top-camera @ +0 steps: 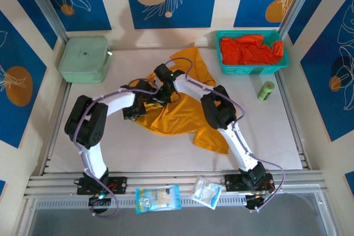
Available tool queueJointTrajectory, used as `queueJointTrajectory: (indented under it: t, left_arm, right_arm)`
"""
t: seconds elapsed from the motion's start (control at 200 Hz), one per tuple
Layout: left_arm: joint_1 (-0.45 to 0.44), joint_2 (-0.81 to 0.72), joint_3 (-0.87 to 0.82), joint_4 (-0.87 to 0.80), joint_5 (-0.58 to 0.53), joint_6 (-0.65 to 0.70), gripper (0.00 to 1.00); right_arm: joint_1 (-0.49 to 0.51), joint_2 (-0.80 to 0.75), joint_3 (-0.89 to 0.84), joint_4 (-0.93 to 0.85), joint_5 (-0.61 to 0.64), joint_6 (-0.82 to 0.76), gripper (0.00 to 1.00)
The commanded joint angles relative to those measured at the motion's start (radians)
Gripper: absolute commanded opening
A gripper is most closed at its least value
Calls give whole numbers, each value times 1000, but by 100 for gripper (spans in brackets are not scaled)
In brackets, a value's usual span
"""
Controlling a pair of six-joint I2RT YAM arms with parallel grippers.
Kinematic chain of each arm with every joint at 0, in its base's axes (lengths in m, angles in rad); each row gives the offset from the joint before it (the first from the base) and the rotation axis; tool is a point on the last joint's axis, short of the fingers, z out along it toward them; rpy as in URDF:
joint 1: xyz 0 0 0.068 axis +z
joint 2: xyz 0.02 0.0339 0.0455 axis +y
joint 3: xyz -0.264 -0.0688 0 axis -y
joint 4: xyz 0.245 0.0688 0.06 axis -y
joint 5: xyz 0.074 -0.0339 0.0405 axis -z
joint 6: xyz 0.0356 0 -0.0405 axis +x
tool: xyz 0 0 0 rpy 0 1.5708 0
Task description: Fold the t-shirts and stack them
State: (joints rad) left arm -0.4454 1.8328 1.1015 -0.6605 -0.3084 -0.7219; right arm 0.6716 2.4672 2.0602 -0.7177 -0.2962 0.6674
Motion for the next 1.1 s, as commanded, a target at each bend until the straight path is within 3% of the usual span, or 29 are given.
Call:
queueJointTrajectory:
  t: [0.0, 0.215, 0.405, 0.53, 0.555, 0.635, 0.825, 0.956, 1.056, 1.096]
  left_arm:
    - [1, 11, -177, 21, 30, -117, 0]
    - [-62, -253, -382, 10, 36, -377, 0]
    - [-172, -426, -477, -42, 51, -622, 0]
    - [-224, -525, -509, -71, 61, -711, 0]
    - [-236, -543, -508, -83, 55, -718, 6]
    - [-260, -591, -479, -142, 28, -721, 36]
    - [-260, -675, -345, -284, -95, -615, 71]
    - [-212, -644, -243, -280, -122, -454, 74]
    - [-134, -554, -202, -175, -37, -316, 71]
    - [-106, -508, -194, -116, 12, -275, 66]
  right_arm:
    - [-24, -33, -39, -36, 46, 53, 36]
    - [-40, -63, -162, 76, 4, 155, 35]
    - [-24, -115, -252, 175, -24, 210, 41]
    - [-8, -116, -244, 182, -33, 211, 44]
    - [-5, -114, -242, 182, -37, 210, 45]
    - [1, -113, -231, 181, -49, 203, 47]
    - [11, -155, -197, 143, -52, 141, 51]
    - [9, -228, -187, 81, -6, 86, 52]
    - [-1, -290, -190, 28, 40, 51, 53]
    - [-8, -314, -196, 10, 56, 39, 53]
